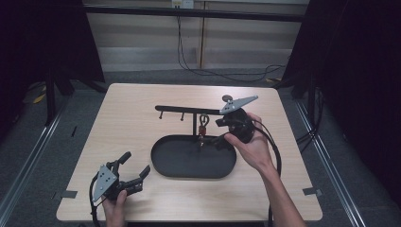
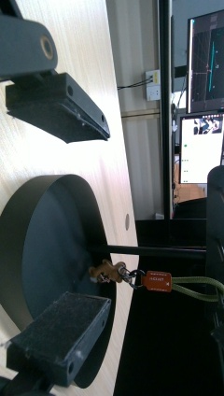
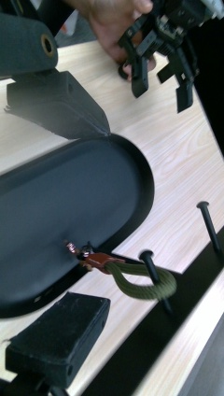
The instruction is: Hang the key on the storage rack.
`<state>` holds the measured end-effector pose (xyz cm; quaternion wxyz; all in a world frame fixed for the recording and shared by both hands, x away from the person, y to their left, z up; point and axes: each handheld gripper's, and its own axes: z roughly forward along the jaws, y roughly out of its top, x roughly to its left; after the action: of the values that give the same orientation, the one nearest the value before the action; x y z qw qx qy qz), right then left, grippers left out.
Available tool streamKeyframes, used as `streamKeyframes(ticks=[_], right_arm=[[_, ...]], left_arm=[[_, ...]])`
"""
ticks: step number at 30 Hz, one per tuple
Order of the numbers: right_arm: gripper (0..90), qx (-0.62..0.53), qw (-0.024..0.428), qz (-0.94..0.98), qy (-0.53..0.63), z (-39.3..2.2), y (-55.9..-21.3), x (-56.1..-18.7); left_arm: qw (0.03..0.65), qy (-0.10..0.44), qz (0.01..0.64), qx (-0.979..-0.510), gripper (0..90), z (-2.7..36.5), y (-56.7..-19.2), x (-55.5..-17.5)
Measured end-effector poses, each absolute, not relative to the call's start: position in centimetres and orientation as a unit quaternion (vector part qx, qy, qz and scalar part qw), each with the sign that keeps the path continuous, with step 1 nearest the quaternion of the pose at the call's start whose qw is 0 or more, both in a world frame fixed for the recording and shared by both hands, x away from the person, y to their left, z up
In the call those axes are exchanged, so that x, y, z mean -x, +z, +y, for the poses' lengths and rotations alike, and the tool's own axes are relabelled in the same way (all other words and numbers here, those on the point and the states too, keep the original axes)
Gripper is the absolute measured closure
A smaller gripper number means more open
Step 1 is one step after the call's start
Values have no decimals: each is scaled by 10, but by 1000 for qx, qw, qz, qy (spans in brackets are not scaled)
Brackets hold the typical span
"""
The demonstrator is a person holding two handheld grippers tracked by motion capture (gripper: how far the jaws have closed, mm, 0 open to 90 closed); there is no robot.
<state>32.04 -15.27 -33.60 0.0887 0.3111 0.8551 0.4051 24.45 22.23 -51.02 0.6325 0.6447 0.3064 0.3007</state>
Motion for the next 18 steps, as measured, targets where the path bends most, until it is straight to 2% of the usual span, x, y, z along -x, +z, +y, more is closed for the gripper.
streamKeyframes(ticks=[4,9,11,13,18], right_arm=[[136,-313,89,842,430,-156,-345,-315],[136,-317,114,830,445,-157,-360,-305],[138,-340,151,812,449,-158,-370,-298],[138,-345,165,809,446,-159,-378,-295],[137,-341,157,805,459,-162,-394,-288]], left_arm=[[632,301,306,-645,157,222,-510,-244],[632,301,306,-645,157,222,-510,-244],[632,301,306,-645,157,222,-510,-244],[632,301,306,-645,157,222,-510,-244],[632,301,306,-645,157,222,-510,-244]])
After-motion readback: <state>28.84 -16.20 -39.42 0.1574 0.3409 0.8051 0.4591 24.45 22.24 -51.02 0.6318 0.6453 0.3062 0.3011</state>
